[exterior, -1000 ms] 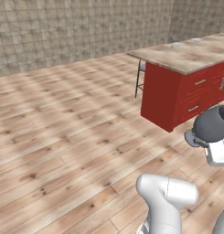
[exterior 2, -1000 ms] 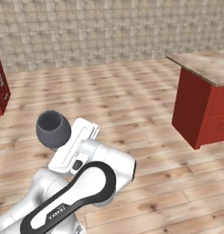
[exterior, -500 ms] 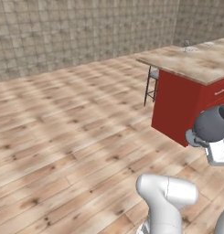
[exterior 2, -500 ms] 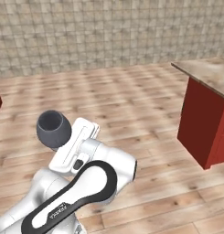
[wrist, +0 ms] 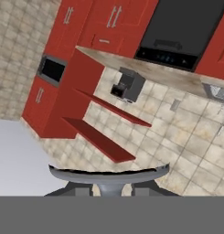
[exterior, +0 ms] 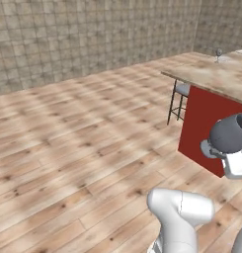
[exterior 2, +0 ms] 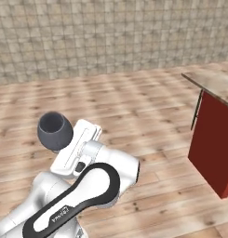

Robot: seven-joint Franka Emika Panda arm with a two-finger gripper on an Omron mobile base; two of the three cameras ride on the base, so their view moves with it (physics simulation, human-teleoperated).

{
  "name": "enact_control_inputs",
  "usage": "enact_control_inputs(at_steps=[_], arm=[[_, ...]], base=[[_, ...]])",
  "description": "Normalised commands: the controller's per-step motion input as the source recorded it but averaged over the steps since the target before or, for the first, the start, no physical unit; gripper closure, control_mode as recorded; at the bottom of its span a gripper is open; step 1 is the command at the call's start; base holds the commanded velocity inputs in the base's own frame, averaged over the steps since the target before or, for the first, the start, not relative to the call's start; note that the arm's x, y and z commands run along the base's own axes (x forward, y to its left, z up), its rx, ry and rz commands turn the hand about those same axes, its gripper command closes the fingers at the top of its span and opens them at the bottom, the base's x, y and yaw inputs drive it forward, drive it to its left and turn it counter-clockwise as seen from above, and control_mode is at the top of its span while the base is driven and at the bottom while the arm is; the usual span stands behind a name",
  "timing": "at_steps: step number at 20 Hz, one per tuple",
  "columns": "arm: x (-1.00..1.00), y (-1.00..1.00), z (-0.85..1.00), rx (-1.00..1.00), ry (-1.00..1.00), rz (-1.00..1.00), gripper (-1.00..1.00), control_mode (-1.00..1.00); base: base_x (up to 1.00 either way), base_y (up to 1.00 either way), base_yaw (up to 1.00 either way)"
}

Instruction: Retrieve the wine glasses from the counter and place one next to each plate.

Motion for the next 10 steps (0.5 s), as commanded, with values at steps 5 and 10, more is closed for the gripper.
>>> enact_control_inputs(at_steps=[5,10], arm=[[0.0,0.0,0.0,0.0,0.0,0.0,1.0,1.0],[0.0,0.0,0.0,0.0,0.0,0.0,1.0,1.0]], base=[[1.0,0.05,0.0],[1.0,0.02,0.0]])
